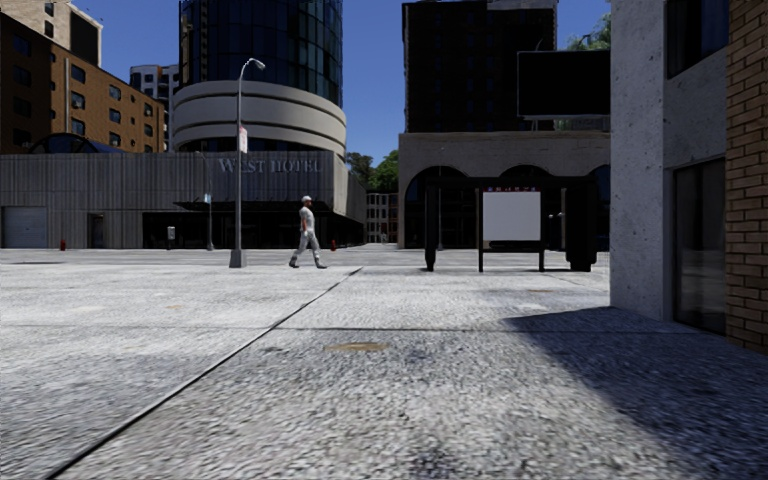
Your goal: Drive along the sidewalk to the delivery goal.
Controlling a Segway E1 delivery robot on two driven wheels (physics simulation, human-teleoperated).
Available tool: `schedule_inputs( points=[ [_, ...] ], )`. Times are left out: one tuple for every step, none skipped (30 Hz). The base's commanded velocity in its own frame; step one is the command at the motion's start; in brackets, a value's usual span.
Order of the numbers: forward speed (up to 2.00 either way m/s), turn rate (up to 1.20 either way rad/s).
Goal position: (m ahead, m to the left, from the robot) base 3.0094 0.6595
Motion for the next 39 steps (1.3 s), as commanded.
schedule_inputs(
  points=[
    [2.00,0.00],
    [2.00,0.00],
    [2.00,0.00],
    [2.00,0.00],
    [2.00,0.00],
    [2.00,0.00],
    [2.00,0.00],
    [2.00,0.00],
    [2.00,0.00],
    [2.00,0.00],
    [2.00,0.00],
    [2.00,0.00],
    [2.00,0.00],
    [2.00,0.00],
    [2.00,0.00],
    [2.00,0.00],
    [2.00,0.00],
    [2.00,0.02],
    [2.00,0.24],
    [2.00,0.53],
    [2.00,0.68],
    [2.00,0.74],
    [2.00,0.75],
    [2.00,0.67],
    [2.00,0.19],
    [2.00,0.01],
    [2.00,0.01],
    [2.00,0.00],
    [2.00,0.00],
    [2.00,0.00],
    [2.00,0.00],
    [2.00,0.00],
    [2.00,0.00],
    [2.00,0.00],
    [2.00,0.00],
    [2.00,0.00],
    [2.00,0.00],
    [2.00,0.00],
    [2.00,0.00]
  ],
)
